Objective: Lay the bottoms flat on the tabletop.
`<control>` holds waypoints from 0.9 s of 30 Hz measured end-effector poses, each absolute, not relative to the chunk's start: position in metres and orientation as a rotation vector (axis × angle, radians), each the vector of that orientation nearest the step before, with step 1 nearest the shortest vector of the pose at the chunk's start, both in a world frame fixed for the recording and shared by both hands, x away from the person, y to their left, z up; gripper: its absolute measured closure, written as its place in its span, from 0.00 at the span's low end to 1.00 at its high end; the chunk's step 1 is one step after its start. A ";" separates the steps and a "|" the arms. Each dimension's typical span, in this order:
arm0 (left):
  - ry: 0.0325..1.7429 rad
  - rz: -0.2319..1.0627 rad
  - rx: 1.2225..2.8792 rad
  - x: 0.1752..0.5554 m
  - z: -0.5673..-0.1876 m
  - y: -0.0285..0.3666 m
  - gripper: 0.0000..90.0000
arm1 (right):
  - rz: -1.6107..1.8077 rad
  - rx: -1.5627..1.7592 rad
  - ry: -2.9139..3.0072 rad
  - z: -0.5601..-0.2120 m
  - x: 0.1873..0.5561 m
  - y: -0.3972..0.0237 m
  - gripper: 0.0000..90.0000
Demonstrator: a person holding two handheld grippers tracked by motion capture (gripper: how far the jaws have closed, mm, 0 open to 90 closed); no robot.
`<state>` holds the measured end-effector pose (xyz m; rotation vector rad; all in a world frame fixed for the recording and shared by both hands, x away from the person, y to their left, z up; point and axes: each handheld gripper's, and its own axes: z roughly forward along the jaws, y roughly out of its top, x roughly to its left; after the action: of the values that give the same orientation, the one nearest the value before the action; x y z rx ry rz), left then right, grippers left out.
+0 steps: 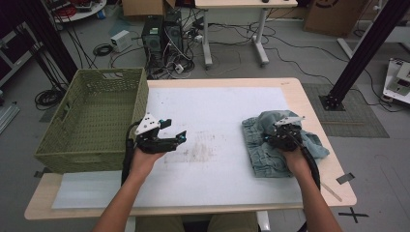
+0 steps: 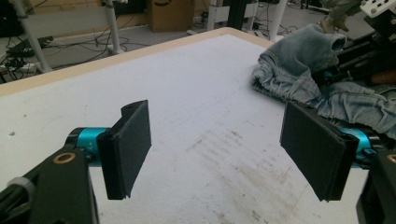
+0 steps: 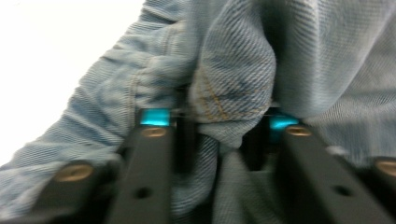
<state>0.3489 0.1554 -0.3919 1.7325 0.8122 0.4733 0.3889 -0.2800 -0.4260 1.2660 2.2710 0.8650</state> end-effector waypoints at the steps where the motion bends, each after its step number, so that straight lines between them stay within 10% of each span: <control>1: 0.810 0.474 1.734 0.349 -0.393 0.154 0.28 | 0.871 1.260 2.278 -0.426 0.389 -0.278 0.86; 27: 0.864 0.382 1.760 0.355 -0.428 0.137 0.32 | 1.142 1.159 2.307 -0.421 0.400 -0.215 0.77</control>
<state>0.3552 0.1369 -0.4281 1.7604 0.8643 0.3822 0.3998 -0.2150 -0.4206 1.1588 2.3068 1.1416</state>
